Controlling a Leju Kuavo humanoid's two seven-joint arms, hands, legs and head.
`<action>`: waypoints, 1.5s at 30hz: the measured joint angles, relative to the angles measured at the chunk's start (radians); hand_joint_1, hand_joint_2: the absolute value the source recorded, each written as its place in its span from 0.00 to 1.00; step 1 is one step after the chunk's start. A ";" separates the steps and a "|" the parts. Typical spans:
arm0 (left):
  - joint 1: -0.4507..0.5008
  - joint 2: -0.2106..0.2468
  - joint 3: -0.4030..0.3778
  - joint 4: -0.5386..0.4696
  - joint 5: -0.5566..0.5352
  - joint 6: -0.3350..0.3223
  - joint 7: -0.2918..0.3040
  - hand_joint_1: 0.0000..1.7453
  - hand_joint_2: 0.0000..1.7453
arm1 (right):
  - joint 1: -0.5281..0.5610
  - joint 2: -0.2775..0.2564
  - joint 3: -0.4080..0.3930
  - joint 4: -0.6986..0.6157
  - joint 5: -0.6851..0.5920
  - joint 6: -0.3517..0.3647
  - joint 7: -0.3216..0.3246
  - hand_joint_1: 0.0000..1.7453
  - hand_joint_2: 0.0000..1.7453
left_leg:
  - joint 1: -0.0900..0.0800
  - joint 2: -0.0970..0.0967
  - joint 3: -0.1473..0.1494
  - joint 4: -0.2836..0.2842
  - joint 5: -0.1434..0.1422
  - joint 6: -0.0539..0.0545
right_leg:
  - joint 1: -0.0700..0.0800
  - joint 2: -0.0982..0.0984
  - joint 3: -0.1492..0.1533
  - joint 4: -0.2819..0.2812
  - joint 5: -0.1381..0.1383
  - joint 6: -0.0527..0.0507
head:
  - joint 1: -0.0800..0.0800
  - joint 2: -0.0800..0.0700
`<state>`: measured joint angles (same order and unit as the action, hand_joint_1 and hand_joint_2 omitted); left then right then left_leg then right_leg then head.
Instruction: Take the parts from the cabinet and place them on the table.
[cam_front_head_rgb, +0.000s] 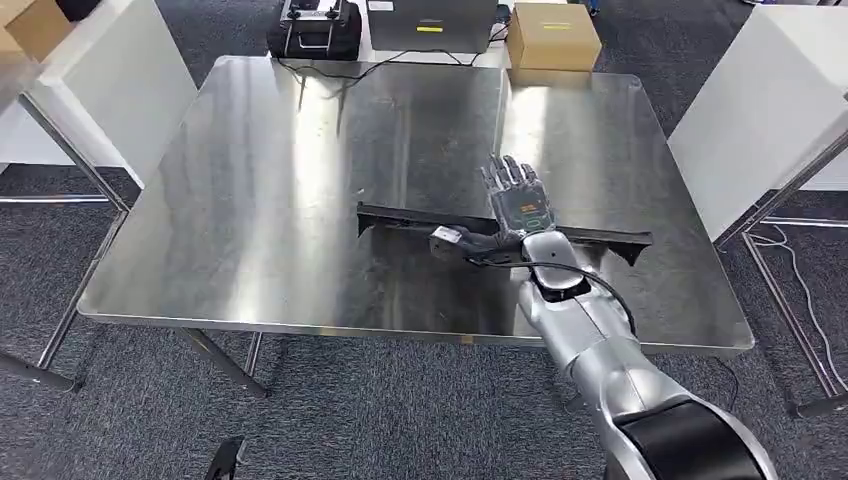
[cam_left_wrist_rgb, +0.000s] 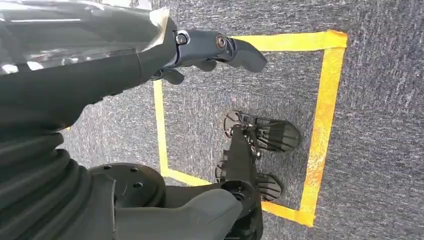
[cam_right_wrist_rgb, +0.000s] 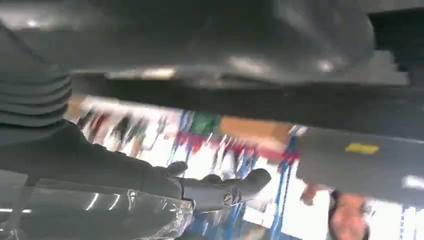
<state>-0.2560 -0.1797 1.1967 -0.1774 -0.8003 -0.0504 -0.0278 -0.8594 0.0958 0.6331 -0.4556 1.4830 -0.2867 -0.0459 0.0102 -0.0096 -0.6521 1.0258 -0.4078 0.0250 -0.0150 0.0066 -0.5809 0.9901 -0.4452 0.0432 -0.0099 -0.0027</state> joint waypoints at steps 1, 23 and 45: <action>0.001 0.000 0.003 0.000 0.000 0.000 0.000 0.00 1.00 | 0.012 0.004 -0.026 -0.027 -0.043 0.058 -0.040 0.00 0.00 | 0.000 0.000 0.000 0.000 0.000 0.000 | 0.000 0.000 0.000 0.000 0.000 0.000 | 0.000 0.000; 0.009 0.022 0.027 0.000 -0.025 -0.045 0.026 0.00 1.00 | 0.062 -0.074 -0.096 -0.283 -0.473 0.459 -0.191 0.00 0.00 | 0.000 0.001 0.001 0.000 0.000 0.000 | 0.000 0.000 0.001 0.000 0.000 0.000 | 0.000 0.000; 0.030 0.032 0.087 0.000 0.007 0.007 -0.018 0.00 0.00 | 0.323 -0.282 0.008 -0.888 -0.264 0.183 -0.052 0.00 0.00 | -0.001 -0.003 0.003 0.000 -0.004 0.002 | -0.001 -0.003 0.003 -0.001 -0.004 0.006 | 0.001 0.000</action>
<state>-0.2263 -0.1473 1.2833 -0.1774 -0.7935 -0.0435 -0.0462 -0.5365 -0.1859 0.6413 -1.3438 1.2192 -0.1034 -0.0980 0.0091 -0.0130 -0.6495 1.0260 -0.4114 0.0266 -0.0162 0.0035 -0.5774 0.9895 -0.4495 0.0492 -0.0092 -0.0027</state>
